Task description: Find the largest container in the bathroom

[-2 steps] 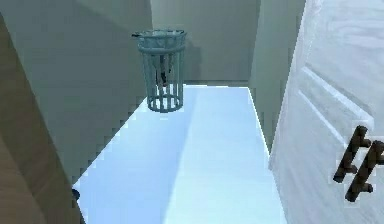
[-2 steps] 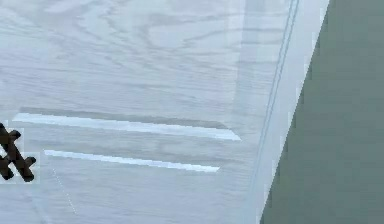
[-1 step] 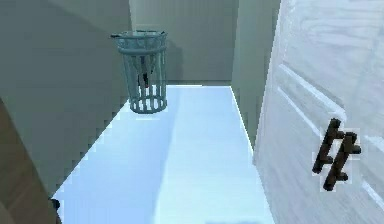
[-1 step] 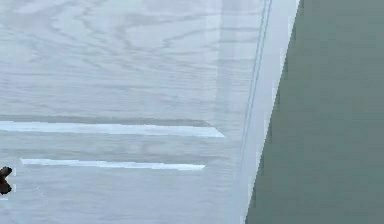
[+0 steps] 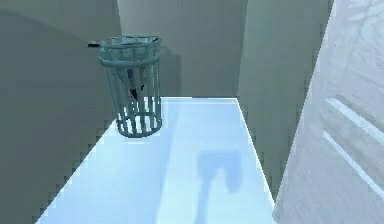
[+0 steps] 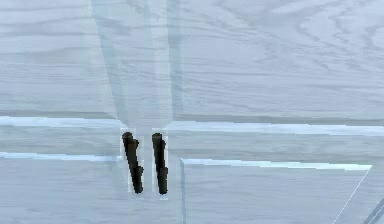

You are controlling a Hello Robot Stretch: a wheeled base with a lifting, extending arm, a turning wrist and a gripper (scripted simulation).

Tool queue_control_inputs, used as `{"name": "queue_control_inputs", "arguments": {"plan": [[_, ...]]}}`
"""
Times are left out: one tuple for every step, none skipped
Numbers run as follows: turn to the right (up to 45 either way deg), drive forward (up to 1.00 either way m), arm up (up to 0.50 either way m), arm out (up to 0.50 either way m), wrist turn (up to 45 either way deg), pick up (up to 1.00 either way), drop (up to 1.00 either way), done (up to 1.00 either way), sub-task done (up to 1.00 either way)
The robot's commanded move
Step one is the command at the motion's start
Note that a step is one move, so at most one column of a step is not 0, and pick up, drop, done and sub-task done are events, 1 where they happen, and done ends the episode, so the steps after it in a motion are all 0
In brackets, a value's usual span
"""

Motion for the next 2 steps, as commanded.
{"name": "queue_control_inputs", "arguments": {"plan": [[-9.0, 0.0, 0.0, 0.0, 0.0, 0.0, 0.0, 0.0, 0.0], [0.0, 1.0, 0.0, 0.0, 0.0, 0.0, 0.0, 0.0, 0.0]]}}
